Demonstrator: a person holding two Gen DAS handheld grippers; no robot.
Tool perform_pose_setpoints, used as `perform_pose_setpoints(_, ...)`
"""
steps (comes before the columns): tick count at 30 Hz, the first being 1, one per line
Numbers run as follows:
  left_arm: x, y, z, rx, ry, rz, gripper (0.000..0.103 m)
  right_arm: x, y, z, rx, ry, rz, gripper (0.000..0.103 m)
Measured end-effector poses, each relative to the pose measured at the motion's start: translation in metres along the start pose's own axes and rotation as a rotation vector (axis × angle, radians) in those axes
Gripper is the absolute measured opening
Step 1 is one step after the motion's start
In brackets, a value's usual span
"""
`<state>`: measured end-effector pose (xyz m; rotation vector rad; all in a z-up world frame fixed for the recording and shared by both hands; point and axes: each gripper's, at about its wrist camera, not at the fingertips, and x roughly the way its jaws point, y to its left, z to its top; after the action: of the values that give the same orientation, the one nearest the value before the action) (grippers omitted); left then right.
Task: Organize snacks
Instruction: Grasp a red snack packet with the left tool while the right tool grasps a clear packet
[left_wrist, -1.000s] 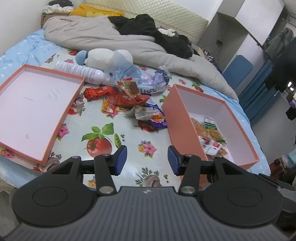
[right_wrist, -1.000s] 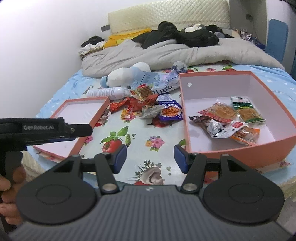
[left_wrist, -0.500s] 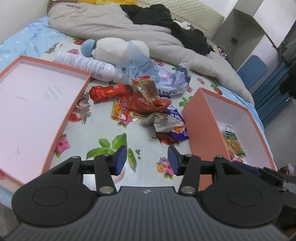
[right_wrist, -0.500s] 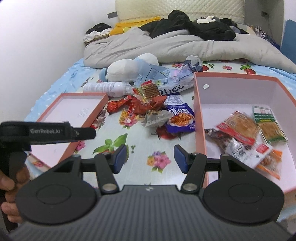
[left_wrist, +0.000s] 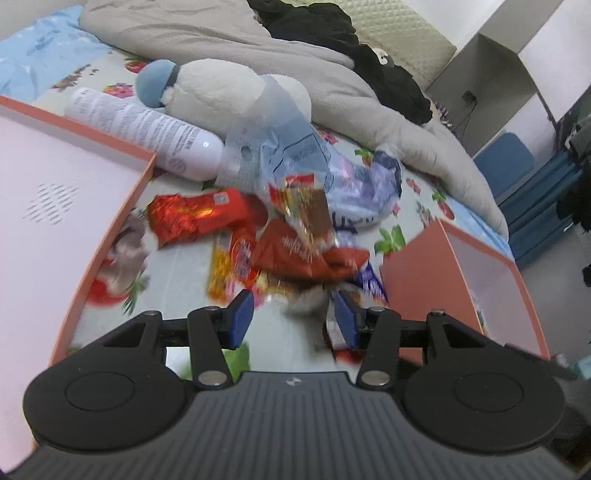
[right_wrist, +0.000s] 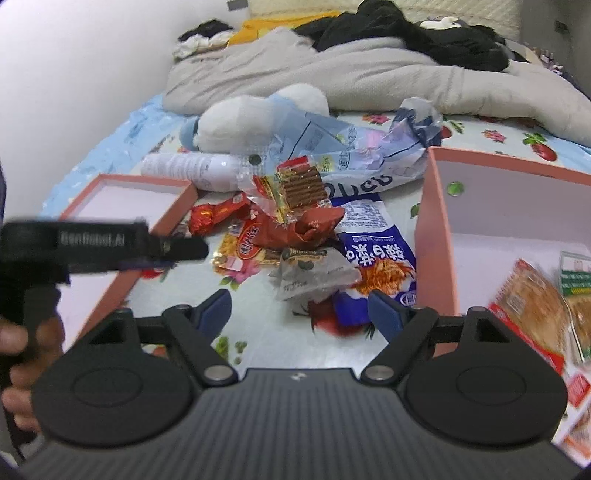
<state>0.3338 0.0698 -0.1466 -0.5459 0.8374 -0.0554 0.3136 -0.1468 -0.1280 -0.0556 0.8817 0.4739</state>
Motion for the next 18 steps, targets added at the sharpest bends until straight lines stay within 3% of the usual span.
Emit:
perform_pose_setpoints(7, 0.055, 0.013, 0.035, -0.084, 0.002, -0.067, 0.054, 0.031, 0.003, 0.015, -0.074, -0.006, -0.075, 0.085)
perform_pose_setpoints(13, 0.088, 0.022, 0.054, -0.113, 0.024, -0.083, 0.061, 0.046, 0.005, 0.019, -0.107, 0.006, -0.009, 0.082)
perform_pose_setpoints(18, 0.105, 0.026, 0.064, -0.137, 0.008, -0.075, 0.061, 0.07, 0.011, 0.016, -0.141, 0.049, -0.04, 0.082)
